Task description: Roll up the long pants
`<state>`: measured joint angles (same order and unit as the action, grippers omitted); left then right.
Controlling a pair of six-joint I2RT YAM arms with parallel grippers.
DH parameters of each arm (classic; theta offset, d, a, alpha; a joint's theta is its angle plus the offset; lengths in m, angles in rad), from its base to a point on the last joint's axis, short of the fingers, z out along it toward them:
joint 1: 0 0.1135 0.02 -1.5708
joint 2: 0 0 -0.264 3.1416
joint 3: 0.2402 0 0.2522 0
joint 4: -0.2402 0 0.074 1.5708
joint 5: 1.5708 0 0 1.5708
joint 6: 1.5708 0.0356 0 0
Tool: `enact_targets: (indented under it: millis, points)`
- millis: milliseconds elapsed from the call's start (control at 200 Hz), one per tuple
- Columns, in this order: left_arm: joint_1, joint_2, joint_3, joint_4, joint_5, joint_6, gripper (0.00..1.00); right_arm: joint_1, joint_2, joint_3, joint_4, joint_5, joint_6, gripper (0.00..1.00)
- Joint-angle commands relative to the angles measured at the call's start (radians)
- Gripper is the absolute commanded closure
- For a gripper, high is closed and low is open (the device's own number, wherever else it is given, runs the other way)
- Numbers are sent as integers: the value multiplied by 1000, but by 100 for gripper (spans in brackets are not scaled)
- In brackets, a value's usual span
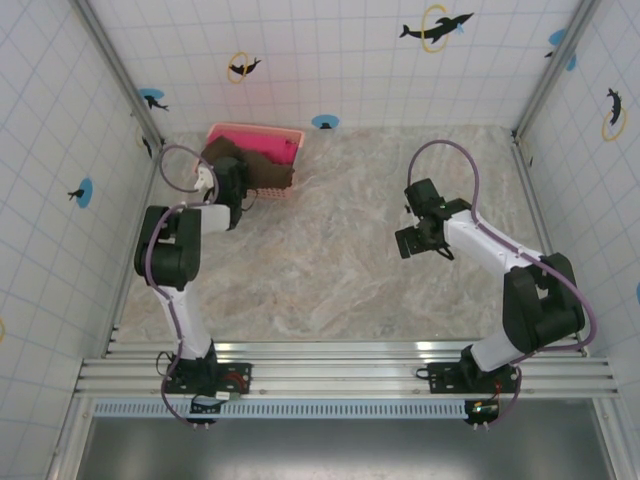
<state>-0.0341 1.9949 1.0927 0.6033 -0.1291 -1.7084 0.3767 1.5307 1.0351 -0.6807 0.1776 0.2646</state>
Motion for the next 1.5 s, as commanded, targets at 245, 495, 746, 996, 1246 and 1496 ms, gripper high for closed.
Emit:
enact_targets:
  millis: [245,495,746,996,1246,1496]
  points:
    - [-10,-196,-360,-348,110,163,100,6,-23,-3,-2,-37,4,1]
    - [-6,-435,-519,-553,96,250,100,8,-17,11,-8,-81,-29,1]
    - [-3,-495,-398,-862,83,356,100,8,-21,-26,33,-118,-22,1]
    - [50,-431,-172,-1076,89,469,100,7,-65,-76,49,-111,-18,1]
    - [72,-390,-179,-1037,70,329,100,5,-110,-83,29,-129,-18,1]
    - [74,-282,-47,-1068,48,309,100,12,-124,-42,34,-149,-15,4]
